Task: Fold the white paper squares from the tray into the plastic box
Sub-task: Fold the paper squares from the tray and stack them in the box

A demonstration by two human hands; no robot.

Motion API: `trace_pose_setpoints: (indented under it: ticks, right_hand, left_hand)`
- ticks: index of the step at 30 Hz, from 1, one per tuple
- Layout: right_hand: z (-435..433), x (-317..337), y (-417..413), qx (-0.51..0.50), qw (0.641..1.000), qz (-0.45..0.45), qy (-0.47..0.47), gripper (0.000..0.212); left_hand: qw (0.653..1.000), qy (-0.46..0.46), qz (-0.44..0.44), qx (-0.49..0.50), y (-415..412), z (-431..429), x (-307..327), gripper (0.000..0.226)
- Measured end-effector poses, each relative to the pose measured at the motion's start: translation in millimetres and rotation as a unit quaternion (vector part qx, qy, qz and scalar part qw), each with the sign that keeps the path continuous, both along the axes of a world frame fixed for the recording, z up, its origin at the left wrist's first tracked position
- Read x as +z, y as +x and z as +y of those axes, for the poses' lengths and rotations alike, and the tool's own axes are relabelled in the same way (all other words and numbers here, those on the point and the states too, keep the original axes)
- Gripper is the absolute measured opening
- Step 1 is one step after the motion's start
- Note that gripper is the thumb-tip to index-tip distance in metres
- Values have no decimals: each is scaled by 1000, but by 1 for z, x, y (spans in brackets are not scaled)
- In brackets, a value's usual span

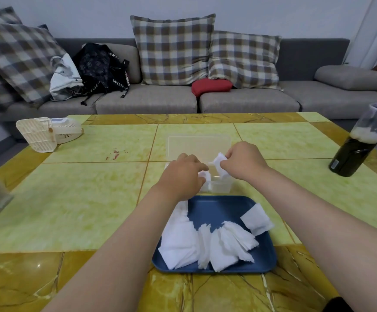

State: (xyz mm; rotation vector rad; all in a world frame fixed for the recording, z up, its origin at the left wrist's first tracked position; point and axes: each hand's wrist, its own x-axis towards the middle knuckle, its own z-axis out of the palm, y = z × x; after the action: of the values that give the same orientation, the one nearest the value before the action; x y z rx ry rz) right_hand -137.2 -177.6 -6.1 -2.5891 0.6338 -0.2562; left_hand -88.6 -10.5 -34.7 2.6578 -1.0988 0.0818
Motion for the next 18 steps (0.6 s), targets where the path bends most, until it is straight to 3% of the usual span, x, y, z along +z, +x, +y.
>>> trace_pose_setpoints:
  ticks: [7, 13, 18]
  right_hand:
    - [26, -8, 18, 3, 983, 107, -151, 22]
    - [31, -2, 22, 15, 989, 140, 49, 18]
    - [25, 7, 18, 7, 975, 195, 105, 23]
  left_hand:
    - [1000, 12, 9, 1, 6, 1, -8, 37]
    - [1000, -18, 20, 11, 8, 8, -11, 40]
    - [999, -32, 2, -2, 6, 10, -13, 44]
